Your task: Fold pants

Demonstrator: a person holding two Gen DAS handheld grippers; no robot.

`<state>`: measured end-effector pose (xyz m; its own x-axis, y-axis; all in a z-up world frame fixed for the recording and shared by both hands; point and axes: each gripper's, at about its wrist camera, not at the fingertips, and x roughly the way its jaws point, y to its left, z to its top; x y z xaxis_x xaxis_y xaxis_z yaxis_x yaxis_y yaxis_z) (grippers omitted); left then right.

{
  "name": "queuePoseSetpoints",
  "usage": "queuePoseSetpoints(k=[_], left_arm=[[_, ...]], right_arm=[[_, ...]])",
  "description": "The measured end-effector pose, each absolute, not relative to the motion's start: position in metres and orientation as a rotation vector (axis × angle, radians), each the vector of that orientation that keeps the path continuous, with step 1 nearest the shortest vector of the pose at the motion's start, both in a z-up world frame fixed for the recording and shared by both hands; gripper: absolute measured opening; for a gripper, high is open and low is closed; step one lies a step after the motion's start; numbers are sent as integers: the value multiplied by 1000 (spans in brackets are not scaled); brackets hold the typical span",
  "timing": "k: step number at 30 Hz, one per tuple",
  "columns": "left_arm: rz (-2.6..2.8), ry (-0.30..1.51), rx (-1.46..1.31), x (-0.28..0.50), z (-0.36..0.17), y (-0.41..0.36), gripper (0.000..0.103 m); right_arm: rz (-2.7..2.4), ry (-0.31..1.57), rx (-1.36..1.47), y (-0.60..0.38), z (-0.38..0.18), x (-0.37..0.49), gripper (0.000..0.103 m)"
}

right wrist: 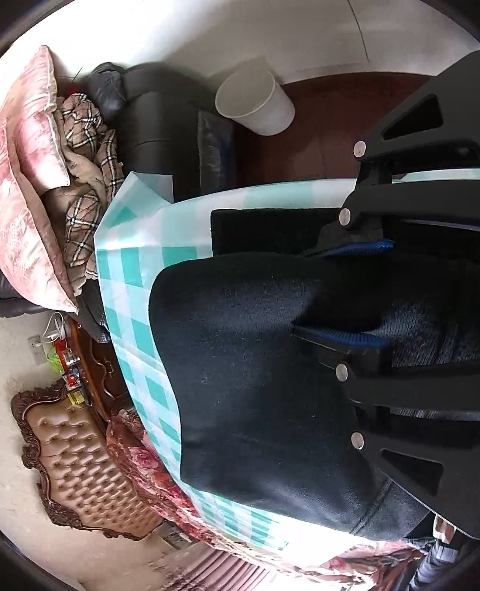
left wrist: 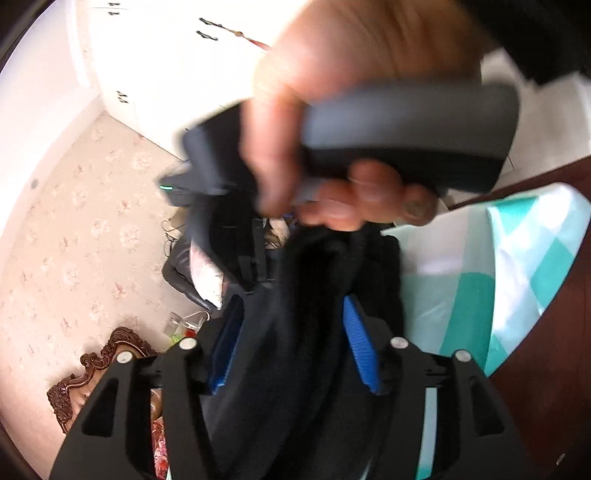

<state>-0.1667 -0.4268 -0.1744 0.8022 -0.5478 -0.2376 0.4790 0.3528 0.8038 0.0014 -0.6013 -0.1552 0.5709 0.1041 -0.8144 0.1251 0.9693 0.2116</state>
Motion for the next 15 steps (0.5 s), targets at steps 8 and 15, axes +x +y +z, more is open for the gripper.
queuePoseSetpoints(k=[8, 15], left_arm=[[-632, 330, 550, -93, -124, -316, 32], [-703, 418, 331, -64, -96, -257, 24]], right_arm=[[-25, 943, 256, -602, -158, -1, 33], [-72, 944, 179, -591, -155, -2, 33]])
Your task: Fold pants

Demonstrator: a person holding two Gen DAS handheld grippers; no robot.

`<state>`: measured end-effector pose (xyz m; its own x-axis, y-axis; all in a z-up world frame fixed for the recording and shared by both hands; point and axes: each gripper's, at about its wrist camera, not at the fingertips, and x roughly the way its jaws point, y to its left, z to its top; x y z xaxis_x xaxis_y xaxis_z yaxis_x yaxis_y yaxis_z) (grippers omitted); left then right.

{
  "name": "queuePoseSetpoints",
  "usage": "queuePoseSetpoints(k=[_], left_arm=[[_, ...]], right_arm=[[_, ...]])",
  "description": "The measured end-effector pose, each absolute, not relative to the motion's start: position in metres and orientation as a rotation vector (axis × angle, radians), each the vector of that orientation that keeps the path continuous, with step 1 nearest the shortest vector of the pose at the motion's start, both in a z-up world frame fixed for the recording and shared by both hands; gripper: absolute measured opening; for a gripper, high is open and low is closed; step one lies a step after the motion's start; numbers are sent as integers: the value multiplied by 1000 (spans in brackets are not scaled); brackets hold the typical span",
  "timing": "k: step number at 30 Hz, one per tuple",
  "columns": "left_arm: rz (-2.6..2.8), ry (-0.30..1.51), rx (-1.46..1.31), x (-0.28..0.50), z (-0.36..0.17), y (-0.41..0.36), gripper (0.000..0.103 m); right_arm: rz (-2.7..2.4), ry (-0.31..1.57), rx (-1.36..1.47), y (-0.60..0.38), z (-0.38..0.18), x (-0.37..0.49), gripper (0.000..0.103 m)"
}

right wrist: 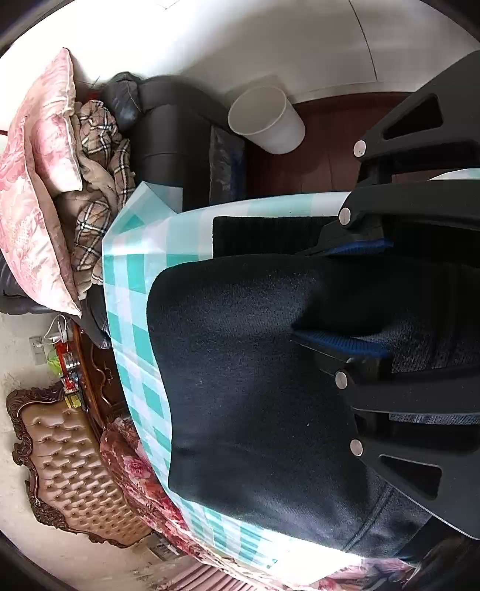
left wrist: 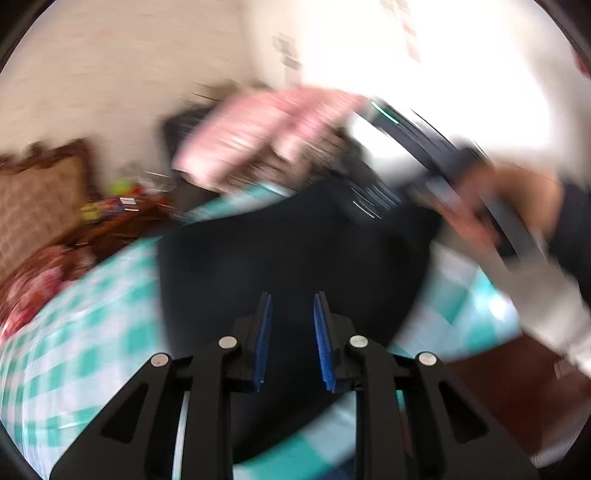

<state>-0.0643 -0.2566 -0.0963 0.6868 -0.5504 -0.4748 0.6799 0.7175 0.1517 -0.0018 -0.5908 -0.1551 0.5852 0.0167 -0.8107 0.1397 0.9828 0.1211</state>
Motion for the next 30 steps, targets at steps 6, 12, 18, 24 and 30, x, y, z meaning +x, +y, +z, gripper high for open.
queuePoseSetpoints(k=[6, 12, 18, 24, 30], left_arm=[[-584, 521, 258, 51, -97, -231, 24], [-676, 536, 269, 89, -120, -236, 34], [-399, 616, 193, 123, -139, -212, 0], [-447, 597, 87, 120, -122, -191, 40], [-567, 599, 343, 104, -135, -249, 43]], right_arm=[[-72, 930, 212, -596, -160, -4, 33], [-69, 924, 225, -597, -160, -4, 33], [-62, 921, 233, -598, -161, -5, 33], [-62, 918, 236, -597, -161, -4, 33], [-73, 911, 243, -598, -162, -5, 34]])
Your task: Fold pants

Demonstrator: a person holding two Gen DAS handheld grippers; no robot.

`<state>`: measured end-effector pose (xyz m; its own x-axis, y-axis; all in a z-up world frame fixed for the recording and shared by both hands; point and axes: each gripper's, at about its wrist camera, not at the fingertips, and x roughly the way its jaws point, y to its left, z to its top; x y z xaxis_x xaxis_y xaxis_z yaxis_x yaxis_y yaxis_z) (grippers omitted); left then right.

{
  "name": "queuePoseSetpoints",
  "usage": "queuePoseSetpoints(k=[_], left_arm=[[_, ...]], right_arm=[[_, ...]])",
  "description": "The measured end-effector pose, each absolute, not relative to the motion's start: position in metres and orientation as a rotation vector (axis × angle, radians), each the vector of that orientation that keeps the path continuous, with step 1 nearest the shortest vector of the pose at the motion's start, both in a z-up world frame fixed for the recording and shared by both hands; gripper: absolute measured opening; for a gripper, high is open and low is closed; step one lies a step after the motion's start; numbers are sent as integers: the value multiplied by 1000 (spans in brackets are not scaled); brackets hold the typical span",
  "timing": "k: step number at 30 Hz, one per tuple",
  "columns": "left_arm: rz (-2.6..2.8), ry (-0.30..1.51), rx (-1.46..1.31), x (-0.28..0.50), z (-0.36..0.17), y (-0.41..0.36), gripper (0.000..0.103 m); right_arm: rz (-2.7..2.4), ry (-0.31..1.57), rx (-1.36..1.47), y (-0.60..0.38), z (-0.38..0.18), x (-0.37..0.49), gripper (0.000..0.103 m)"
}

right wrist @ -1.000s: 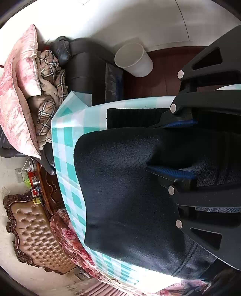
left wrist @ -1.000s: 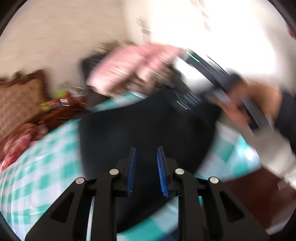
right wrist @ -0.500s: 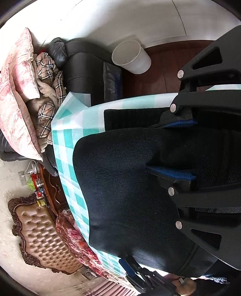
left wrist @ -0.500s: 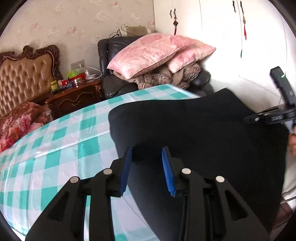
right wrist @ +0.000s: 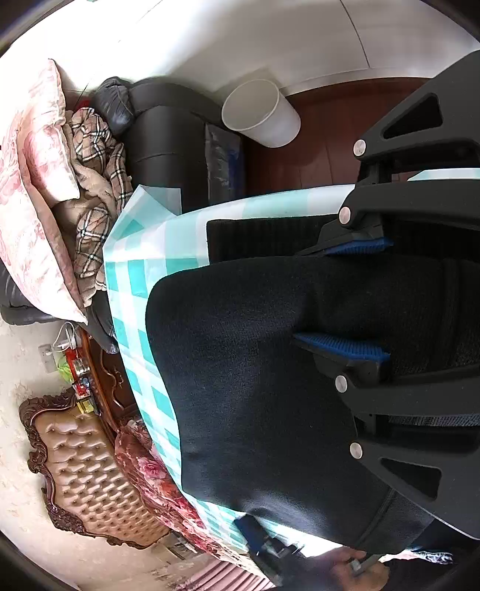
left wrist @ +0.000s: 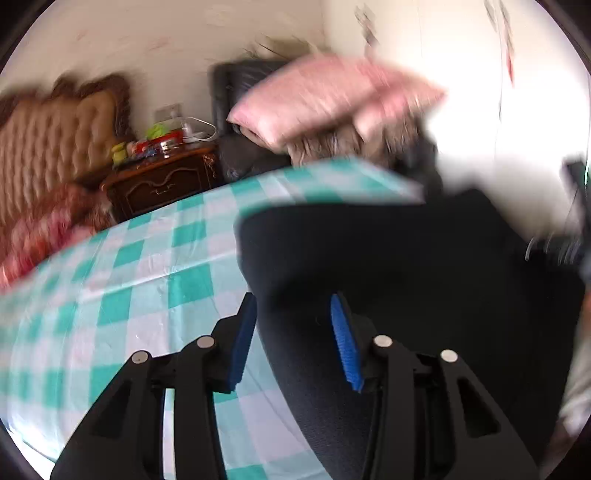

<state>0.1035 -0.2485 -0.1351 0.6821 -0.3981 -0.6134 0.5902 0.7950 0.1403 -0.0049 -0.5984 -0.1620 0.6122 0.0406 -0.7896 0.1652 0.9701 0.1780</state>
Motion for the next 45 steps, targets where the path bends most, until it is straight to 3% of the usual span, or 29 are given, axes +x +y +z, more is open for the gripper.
queuePoseSetpoints(k=[4, 7, 9, 13, 17, 22, 36, 38, 45], left_arm=[[-330, 526, 284, 121, -112, -246, 42], [-662, 508, 275, 113, -84, -288, 42], [-940, 600, 213, 114, -79, -326, 42], [-1094, 661, 301, 110, -88, -408, 20], [-1080, 843, 293, 140, -112, -463, 19], [-1084, 918, 256, 158, -126, -459, 20], [-1051, 877, 302, 148, -125, -461, 23], [-1042, 874, 303, 149, -124, -461, 28], [-956, 913, 114, 143, -96, -407, 29]], right_arm=[[-85, 907, 245, -597, -162, -5, 34], [-100, 907, 236, -596, -161, -5, 34], [-128, 905, 226, -592, -161, -6, 35], [-210, 891, 194, -583, -157, -8, 36], [-319, 867, 146, -568, -145, -19, 36], [-369, 756, 68, -522, -113, -54, 36], [-491, 836, -28, -511, -146, -45, 36], [-491, 835, -20, -511, -146, -46, 36], [-495, 832, -18, -506, -146, -51, 36]])
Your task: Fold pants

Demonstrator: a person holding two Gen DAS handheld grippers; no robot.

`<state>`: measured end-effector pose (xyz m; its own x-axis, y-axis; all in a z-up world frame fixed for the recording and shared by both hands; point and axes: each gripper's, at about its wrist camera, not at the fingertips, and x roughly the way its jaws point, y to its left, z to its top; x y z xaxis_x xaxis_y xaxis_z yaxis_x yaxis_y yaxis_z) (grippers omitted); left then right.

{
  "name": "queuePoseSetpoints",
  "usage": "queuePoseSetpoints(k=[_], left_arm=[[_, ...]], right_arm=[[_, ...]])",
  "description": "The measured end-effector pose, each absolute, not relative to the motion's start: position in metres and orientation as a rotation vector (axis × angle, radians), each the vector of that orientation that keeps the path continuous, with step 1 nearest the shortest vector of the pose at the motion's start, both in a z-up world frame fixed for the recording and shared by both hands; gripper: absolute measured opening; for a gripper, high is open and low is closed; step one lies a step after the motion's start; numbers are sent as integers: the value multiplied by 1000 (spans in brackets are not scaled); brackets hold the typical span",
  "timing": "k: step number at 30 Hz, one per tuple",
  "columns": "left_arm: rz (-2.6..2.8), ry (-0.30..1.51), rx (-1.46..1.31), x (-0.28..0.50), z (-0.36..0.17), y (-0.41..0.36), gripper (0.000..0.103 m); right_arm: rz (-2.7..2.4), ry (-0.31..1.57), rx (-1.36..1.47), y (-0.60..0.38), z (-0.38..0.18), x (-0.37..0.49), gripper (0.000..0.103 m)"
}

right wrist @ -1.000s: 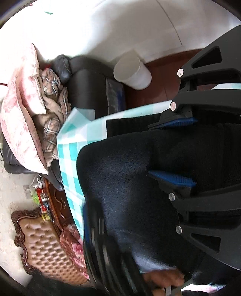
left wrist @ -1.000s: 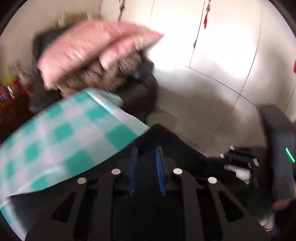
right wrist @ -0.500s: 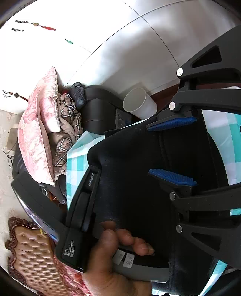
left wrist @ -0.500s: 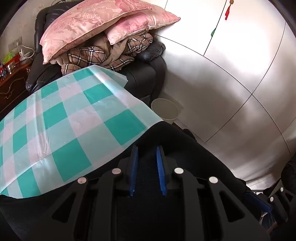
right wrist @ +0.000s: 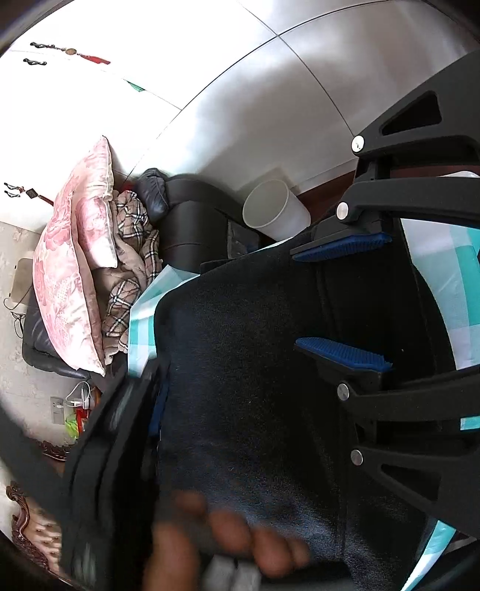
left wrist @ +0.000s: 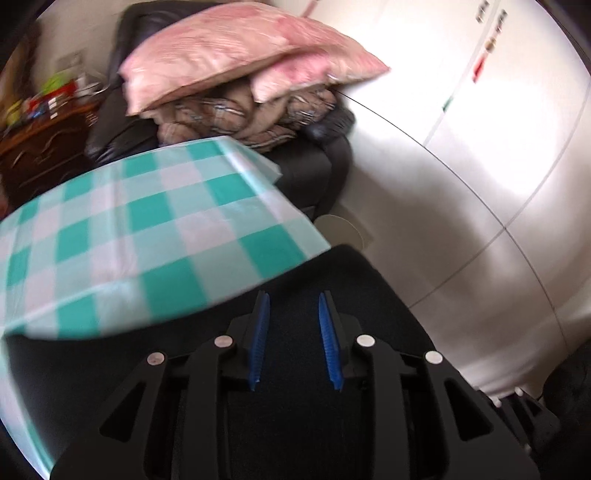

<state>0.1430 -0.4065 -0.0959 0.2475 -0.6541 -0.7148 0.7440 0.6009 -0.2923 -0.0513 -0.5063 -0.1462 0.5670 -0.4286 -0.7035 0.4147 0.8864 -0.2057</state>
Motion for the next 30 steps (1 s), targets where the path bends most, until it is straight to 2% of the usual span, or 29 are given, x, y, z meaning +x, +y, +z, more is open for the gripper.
queuePoseSetpoints(k=[8, 13, 19, 22, 25, 27, 28, 30], left_arm=[[-905, 872, 32, 64, -97, -319, 27], [-910, 887, 149, 29, -128, -320, 28], [-907, 870, 180, 24, -130, -321, 29], [-904, 864, 166, 22, -131, -319, 29], [-914, 904, 115, 26, -127, -316, 41], [-911, 917, 114, 25, -120, -316, 71], [-941, 922, 114, 22, -118, -317, 94], [-983, 855, 144, 12, -110, -319, 97]], right_arm=[[-499, 827, -23, -505, -146, -52, 36], [-500, 827, -23, -504, -146, -53, 36], [-523, 829, -38, -500, -137, -55, 36], [-571, 760, 6, -501, -120, -64, 36], [-610, 749, 14, -508, -120, -69, 36], [-599, 795, 30, -516, -132, -69, 36], [-591, 790, 46, -519, -137, -72, 36], [-595, 787, 46, -520, -140, -75, 36]])
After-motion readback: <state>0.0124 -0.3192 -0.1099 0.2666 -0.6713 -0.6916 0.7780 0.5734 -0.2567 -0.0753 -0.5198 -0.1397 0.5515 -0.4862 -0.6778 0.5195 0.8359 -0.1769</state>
